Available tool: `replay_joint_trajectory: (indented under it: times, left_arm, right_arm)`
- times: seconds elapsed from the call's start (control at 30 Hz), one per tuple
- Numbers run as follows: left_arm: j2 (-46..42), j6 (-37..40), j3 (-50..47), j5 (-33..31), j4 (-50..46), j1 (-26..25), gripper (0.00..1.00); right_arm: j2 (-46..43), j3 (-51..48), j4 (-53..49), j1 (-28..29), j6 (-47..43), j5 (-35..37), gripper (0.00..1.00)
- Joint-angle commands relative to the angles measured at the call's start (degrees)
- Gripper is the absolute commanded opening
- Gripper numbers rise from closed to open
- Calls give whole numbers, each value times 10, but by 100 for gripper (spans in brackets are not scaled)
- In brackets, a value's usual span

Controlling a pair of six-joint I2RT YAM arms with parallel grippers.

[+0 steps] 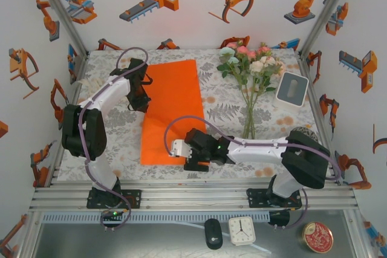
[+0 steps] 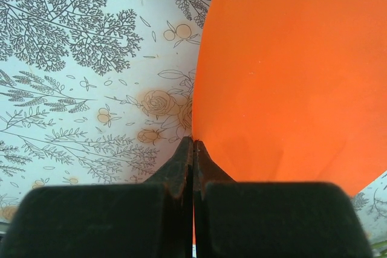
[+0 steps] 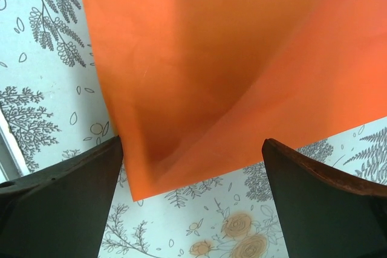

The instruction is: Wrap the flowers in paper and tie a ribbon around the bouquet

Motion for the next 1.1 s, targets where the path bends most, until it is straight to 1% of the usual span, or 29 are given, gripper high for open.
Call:
replay_joint_trajectory:
  times: [0.0,0.1,0.23,0.37,0.47,0.63,0.67,0.7,0.73,0.83,0.87,0.93,1.07]
  left_arm:
    - [9,9,15,-4,-18,3,0]
    - [11,8,15,-4,-18,2,0]
    - [11,10,14,-5,-18,3,0]
    - [11,11,15,-6,-19,3,0]
    - [14,11,15,-3,-20,3,2]
    - [13,11,15,-5,-18,5,9]
    - [11,12,15,-2,-17,5,14]
    - [7,13,15,-4,-17,8,25]
    - [2,15,14,-3,-16,10,31]
    - [-35,16,12,1,-17,23,39]
    - [-53,10,7,5,-18,30,44]
    - [-105,-10,-16,16,-14,42,48]
    - [-234,-67,-117,41,6,56,54]
  right_arm:
    - [0,1,1,-8,-17,-15,88]
    - [1,0,10,-13,-12,-23,80]
    - [1,-1,16,-16,-7,-38,58]
    - [-11,-6,25,-16,-4,-52,45]
    - [-22,-13,39,-19,5,-71,34]
    - [-26,-19,57,-29,29,-86,10]
    - [-27,-21,60,-32,34,-85,4]
    - [-30,-23,62,-36,39,-84,0]
    - [-33,-26,66,-37,44,-86,0]
    - [-46,-40,86,-47,60,-96,0]
    - [-50,-44,92,-53,67,-103,0]
    - [-54,-50,104,-62,78,-113,0]
    - [-55,-53,122,-78,87,-136,0]
